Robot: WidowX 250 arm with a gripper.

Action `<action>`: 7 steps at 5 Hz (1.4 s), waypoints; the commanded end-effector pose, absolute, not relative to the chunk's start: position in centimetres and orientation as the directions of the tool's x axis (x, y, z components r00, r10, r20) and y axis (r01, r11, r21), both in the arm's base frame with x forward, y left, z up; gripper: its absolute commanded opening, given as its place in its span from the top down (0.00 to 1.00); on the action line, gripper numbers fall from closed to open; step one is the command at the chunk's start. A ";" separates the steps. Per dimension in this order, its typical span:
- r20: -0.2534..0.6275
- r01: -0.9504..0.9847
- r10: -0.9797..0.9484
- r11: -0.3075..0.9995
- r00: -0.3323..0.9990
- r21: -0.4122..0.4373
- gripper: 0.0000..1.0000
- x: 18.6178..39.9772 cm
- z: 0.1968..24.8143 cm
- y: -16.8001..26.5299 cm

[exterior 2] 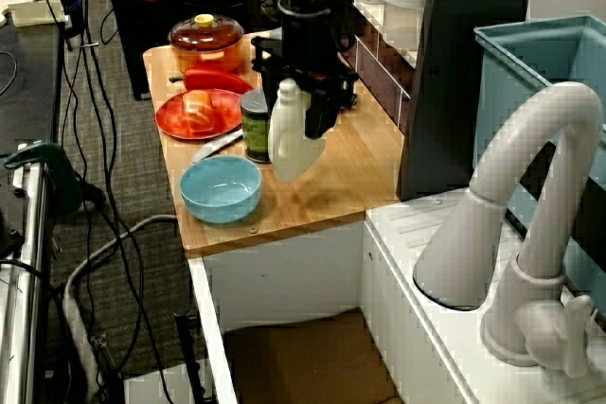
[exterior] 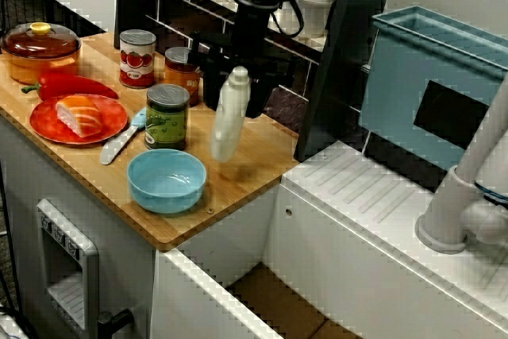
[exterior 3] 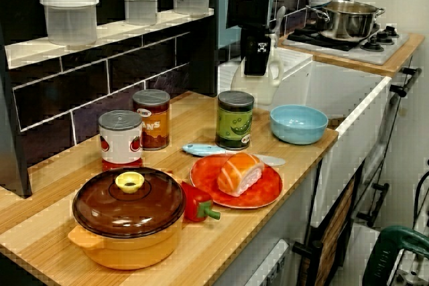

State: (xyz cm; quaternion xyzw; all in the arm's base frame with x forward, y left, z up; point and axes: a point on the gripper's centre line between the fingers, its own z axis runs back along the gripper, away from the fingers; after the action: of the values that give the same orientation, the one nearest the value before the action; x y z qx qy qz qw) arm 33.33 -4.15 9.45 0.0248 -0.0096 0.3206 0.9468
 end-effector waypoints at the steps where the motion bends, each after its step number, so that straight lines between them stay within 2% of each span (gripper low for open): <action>1: 0.062 -0.610 0.609 0.792 0.791 0.011 1.00 32.5 10.3 -2.6; 4: 0.047 -0.616 0.614 0.787 0.788 0.032 1.00 32.5 10.2 -2.6; 5: 0.046 -0.614 0.612 0.789 0.790 0.039 0.00 32.5 10.2 -2.5; 7: 0.044 -0.605 0.603 0.796 0.796 0.035 0.00 32.2 10.5 -2.2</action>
State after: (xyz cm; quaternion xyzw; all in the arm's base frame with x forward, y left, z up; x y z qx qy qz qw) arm 32.07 -2.76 8.19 0.0372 0.0170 0.3176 0.9473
